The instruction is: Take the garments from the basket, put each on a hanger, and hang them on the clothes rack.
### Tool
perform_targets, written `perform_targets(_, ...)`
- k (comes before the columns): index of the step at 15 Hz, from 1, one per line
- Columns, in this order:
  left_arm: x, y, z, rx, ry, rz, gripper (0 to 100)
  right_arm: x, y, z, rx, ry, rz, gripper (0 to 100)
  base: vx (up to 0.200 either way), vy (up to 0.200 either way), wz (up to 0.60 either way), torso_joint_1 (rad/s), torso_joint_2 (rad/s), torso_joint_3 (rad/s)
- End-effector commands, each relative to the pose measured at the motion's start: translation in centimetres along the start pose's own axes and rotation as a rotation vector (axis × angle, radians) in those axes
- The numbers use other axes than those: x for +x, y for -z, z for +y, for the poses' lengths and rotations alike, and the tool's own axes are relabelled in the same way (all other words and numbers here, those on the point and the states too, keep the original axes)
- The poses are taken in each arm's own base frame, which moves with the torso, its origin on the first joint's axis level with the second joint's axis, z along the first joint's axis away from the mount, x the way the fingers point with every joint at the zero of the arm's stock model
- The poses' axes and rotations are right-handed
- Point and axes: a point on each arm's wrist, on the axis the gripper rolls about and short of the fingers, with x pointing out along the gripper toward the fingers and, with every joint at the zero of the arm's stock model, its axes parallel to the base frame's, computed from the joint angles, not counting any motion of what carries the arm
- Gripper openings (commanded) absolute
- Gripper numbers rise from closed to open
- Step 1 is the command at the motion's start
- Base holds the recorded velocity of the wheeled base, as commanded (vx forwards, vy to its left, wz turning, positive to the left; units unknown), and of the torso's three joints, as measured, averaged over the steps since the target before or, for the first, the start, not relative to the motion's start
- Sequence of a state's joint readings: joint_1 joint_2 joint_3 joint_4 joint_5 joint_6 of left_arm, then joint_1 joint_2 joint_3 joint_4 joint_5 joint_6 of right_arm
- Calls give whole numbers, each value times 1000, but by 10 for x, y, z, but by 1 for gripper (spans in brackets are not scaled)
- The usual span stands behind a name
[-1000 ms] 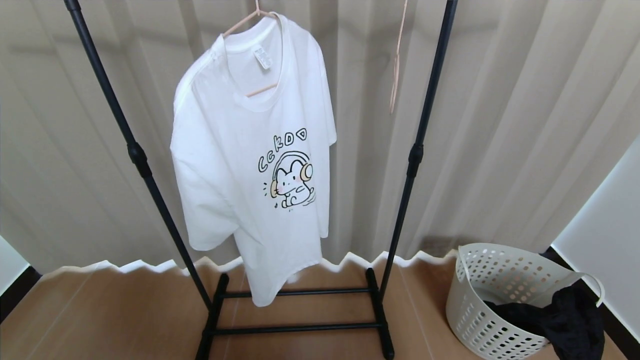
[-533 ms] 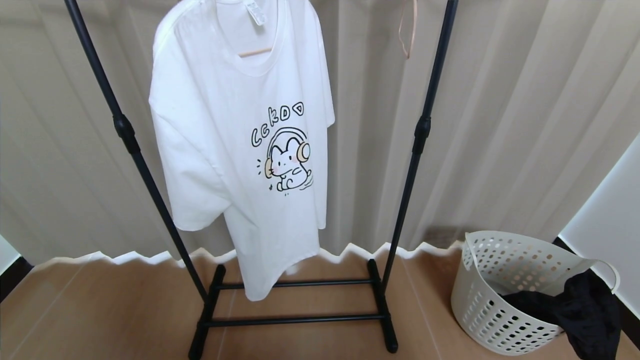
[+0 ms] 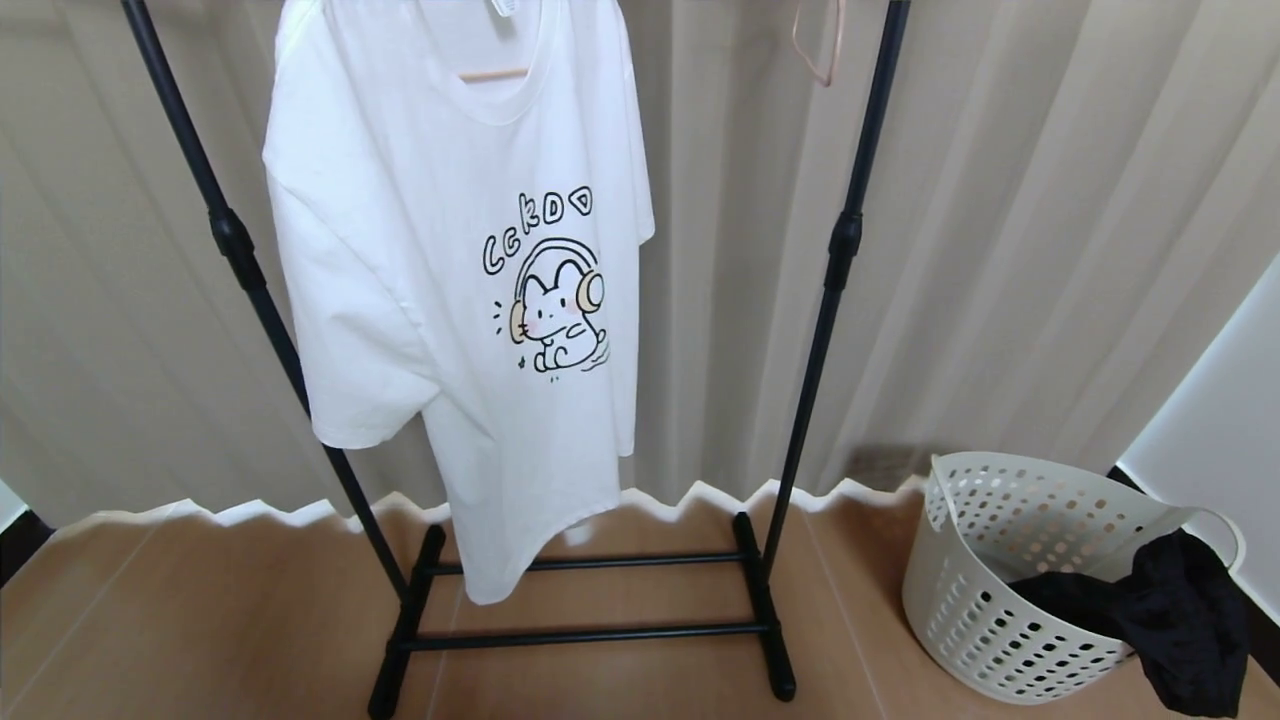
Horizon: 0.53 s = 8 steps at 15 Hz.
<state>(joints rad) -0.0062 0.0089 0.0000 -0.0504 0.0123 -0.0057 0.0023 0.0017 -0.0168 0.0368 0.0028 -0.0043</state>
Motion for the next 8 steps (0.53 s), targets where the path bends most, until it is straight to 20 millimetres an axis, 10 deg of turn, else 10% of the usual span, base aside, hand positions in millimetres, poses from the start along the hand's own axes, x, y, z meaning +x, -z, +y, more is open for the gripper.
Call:
perform_targets(1, 0, 0, 0, 0, 0, 2, 100, 0, 0, 0, 0, -1, 0, 100, 0, 0, -600, -2, 7, 7)
perform_targets(8, 0, 0, 0, 0, 2, 2, 100, 0, 0, 0, 0, -3, 0, 100, 0, -143, -86, 3, 1, 3)
